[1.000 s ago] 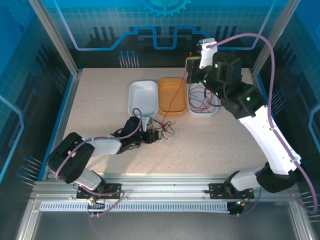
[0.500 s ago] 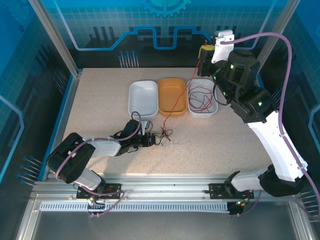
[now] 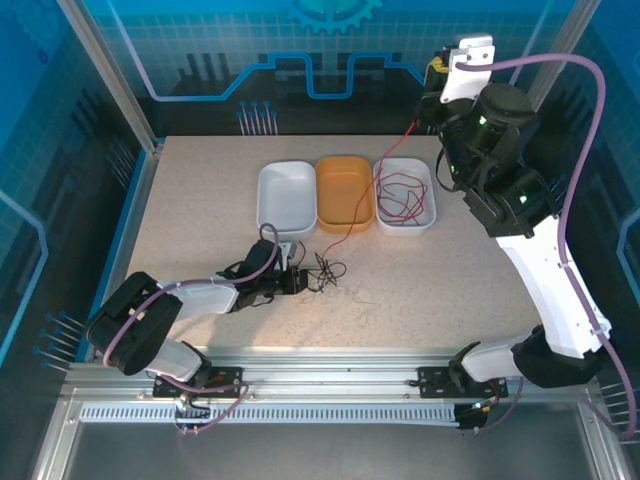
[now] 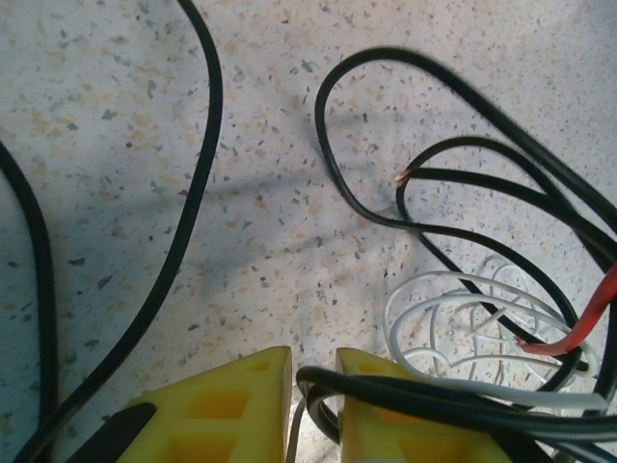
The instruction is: Untangle the cables
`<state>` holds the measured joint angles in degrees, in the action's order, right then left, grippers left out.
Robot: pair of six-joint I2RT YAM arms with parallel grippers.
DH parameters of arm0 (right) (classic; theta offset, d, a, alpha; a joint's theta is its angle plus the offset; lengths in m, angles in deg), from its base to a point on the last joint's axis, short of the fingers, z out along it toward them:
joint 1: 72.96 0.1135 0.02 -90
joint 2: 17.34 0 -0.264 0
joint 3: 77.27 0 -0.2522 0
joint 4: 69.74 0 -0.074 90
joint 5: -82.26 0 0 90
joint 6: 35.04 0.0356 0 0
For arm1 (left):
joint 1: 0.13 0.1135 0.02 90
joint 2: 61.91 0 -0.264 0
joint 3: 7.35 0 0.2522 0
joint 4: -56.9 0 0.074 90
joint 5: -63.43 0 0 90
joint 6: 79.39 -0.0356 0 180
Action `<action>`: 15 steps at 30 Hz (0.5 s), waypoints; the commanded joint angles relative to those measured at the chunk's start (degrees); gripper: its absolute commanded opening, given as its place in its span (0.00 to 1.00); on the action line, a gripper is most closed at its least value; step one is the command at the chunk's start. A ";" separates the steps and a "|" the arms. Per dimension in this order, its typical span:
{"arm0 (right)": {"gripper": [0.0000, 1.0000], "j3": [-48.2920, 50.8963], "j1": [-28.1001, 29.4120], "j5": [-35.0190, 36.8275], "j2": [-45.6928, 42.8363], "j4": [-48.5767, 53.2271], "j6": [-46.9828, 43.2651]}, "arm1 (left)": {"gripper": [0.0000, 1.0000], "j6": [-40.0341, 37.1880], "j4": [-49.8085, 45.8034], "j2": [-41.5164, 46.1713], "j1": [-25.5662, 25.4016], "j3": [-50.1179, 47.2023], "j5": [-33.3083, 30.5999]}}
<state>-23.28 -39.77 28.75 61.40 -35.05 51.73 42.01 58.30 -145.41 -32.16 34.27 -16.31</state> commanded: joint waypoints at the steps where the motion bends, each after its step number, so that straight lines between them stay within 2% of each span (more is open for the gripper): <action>1: 0.00 -1.58 -1.51 1.69 1.49 -3.72 -2.08 | 0.20 -0.87 -2.43 1.57 0.38 -0.05 -0.88; 6: 0.00 -3.85 -2.84 3.82 4.26 -4.43 -4.37 | 0.20 -1.20 -3.82 3.05 0.36 0.18 -1.33; 15: 0.00 -14.82 -3.84 7.48 10.33 -9.78 -15.16 | 0.21 -1.49 -3.88 1.50 0.36 0.82 -2.55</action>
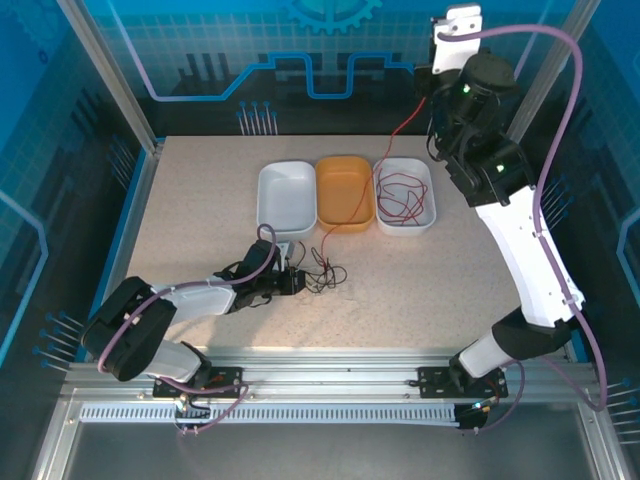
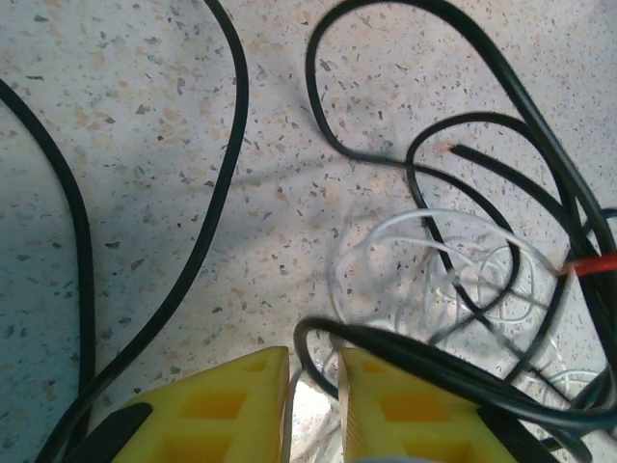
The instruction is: Untangle the cables
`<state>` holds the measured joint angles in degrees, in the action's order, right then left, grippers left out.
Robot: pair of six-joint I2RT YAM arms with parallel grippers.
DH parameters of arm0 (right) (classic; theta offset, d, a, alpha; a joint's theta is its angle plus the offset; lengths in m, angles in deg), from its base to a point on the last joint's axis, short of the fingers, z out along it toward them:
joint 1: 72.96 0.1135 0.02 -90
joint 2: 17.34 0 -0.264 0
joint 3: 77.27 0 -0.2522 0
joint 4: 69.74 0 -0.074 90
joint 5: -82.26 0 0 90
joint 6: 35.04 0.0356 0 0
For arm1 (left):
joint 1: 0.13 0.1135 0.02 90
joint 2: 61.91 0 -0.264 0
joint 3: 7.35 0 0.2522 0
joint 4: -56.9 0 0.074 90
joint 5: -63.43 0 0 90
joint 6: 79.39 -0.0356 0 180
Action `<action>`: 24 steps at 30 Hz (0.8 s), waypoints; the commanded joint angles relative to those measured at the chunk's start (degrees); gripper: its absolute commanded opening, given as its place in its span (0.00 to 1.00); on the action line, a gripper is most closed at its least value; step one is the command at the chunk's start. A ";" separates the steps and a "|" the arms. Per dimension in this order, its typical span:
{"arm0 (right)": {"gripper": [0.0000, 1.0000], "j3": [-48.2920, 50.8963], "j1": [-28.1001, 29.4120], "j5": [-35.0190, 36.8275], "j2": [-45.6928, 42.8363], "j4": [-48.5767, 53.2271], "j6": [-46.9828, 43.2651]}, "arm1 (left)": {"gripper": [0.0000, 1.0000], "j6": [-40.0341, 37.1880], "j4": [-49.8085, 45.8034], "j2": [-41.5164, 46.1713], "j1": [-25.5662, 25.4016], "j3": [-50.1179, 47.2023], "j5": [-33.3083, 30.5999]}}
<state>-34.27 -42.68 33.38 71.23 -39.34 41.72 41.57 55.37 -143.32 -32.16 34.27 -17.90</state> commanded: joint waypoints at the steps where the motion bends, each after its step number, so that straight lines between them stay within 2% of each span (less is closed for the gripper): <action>1: 0.00 -4.38 -1.00 2.98 0.87 -6.09 -6.08 | 0.21 -0.75 -0.78 -0.89 0.32 0.88 -0.87; 9: 0.00 -2.80 -1.53 3.69 0.38 -8.73 -8.70 | 0.23 -0.04 -0.67 -1.12 0.35 1.24 -0.37; 17: 0.00 4.65 -6.48 -0.07 -0.39 -9.53 -2.18 | 0.52 0.20 -1.33 -0.18 0.22 2.94 2.67; 24: 0.00 1.85 -10.71 -4.20 3.14 -6.83 2.99 | 0.96 0.85 -5.67 5.19 0.17 4.44 1.58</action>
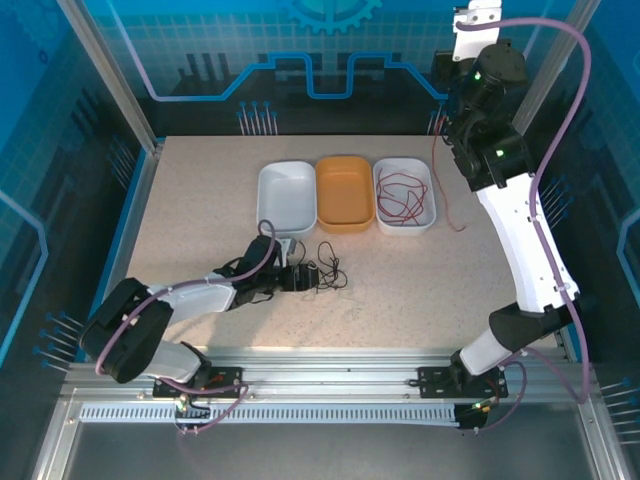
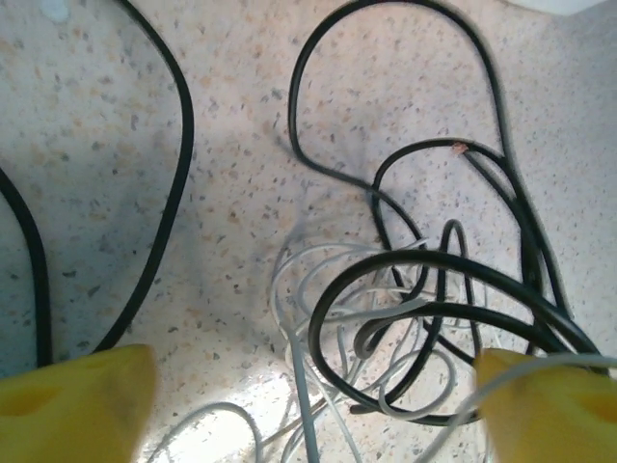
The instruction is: Untangle the cables
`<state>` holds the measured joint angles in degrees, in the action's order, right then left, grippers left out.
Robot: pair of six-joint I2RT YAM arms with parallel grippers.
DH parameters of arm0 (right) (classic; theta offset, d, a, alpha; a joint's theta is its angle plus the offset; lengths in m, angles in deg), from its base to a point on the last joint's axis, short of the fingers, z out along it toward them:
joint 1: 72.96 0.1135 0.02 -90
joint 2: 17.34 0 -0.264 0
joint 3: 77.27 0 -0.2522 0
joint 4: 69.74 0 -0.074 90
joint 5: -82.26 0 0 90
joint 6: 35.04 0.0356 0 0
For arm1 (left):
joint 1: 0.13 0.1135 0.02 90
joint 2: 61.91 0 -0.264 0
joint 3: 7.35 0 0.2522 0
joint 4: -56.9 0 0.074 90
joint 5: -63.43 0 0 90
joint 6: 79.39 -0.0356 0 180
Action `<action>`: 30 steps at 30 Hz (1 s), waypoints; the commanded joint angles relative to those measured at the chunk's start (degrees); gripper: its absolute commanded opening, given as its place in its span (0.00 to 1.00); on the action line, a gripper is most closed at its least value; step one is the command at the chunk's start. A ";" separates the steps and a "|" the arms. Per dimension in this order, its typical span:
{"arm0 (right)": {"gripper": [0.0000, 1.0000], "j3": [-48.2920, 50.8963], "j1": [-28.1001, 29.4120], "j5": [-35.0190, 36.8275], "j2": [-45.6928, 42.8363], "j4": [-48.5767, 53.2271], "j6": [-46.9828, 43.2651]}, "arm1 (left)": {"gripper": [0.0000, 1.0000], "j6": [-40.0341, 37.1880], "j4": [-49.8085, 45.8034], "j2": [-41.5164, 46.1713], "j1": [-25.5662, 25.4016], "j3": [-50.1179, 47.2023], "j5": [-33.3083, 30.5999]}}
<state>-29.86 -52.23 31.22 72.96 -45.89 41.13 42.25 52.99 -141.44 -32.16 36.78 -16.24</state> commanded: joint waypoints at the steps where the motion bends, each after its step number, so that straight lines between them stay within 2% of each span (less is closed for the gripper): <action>1: 0.00 -3.53 -1.39 -2.32 1.97 0.60 4.17 | 0.99 0.26 -4.22 4.65 0.14 2.10 -0.80; 9: 0.00 -0.67 -1.78 -3.89 4.11 0.70 7.21 | 0.99 0.14 -11.37 15.62 0.15 3.09 -8.63; 15: 0.00 -1.34 -2.81 -4.11 7.12 -0.61 8.70 | 0.99 -0.77 -13.49 21.35 0.13 2.86 -11.31; 19: 0.00 -7.22 -3.80 -4.79 11.03 1.40 9.41 | 0.99 -0.66 -13.65 22.27 0.13 2.84 -11.91; 27: 0.00 -26.82 -4.27 -5.77 20.06 9.11 9.71 | 0.99 -0.61 -13.60 21.54 0.13 2.98 -12.19; 30: 0.00 -29.57 -4.18 -6.29 20.23 11.27 11.15 | 0.99 -0.52 -13.04 20.60 0.15 3.13 -12.02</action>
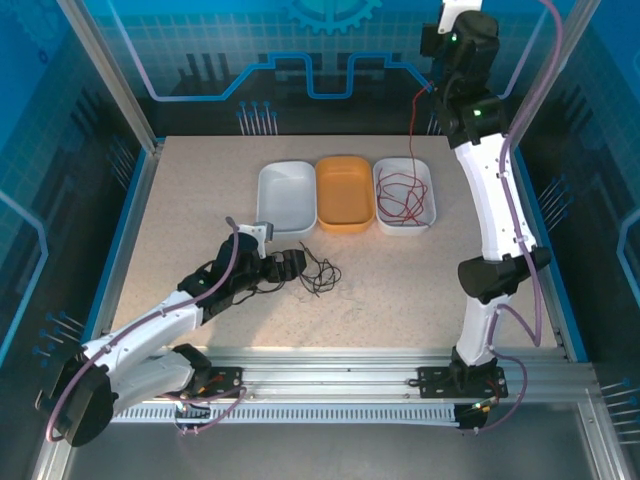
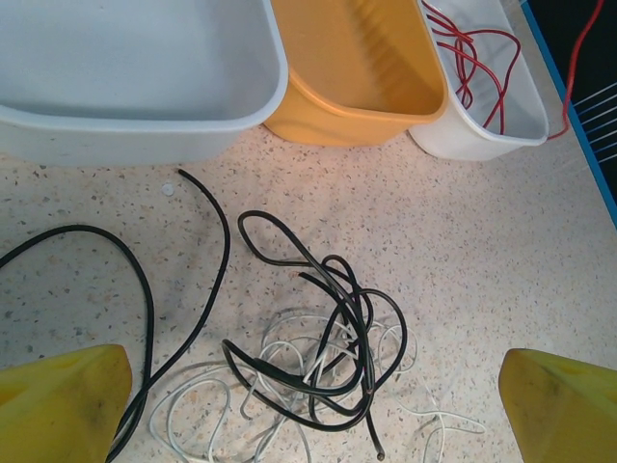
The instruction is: Untangle the cables
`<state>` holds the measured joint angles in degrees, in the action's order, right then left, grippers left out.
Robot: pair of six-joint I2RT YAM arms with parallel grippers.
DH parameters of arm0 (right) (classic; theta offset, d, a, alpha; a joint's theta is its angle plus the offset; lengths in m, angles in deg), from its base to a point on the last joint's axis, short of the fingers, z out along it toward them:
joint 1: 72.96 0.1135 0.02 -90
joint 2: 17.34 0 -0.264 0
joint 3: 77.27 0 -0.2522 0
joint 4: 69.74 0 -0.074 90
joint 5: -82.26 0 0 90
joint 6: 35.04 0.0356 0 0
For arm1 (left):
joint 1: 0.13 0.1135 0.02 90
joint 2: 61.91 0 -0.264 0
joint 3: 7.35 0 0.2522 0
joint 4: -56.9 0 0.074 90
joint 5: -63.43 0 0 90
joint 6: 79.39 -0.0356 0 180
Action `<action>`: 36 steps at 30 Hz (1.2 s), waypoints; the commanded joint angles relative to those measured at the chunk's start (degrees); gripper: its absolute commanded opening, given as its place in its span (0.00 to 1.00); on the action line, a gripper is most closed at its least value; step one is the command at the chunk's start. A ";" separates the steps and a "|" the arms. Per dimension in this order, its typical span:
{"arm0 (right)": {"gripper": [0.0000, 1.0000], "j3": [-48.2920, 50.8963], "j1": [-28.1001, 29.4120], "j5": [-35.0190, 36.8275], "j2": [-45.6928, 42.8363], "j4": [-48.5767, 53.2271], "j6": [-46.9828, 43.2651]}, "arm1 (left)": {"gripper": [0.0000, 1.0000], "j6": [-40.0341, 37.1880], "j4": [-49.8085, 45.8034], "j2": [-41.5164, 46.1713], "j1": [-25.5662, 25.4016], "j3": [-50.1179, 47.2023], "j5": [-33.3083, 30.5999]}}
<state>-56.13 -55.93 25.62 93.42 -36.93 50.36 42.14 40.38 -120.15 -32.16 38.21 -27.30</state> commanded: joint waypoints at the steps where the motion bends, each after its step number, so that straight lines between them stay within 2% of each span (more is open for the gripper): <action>1: 0.00 -2.60 -0.48 -0.84 -0.88 2.32 2.25 | 0.99 -0.25 -0.32 -1.00 0.13 1.70 -1.02; 8: 0.00 3.87 -0.45 -0.98 -5.24 -1.24 2.29 | 0.99 -0.64 -0.17 -2.11 0.14 2.16 -2.13; 22: 0.00 4.37 -0.66 -0.67 -3.94 -1.07 3.21 | 0.99 0.21 1.16 -2.48 0.13 1.59 -2.04; 28: 0.00 1.92 -0.47 -2.38 -2.86 0.40 5.91 | 0.99 0.13 1.76 -3.90 0.15 2.22 -1.51; 36: 0.00 -1.99 0.72 -2.27 -2.97 1.87 5.04 | 0.99 0.64 2.51 -5.47 0.16 2.83 -0.58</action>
<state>-56.20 -55.71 23.26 91.21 -35.36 54.99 42.21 41.97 -124.96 -32.16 38.99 -28.31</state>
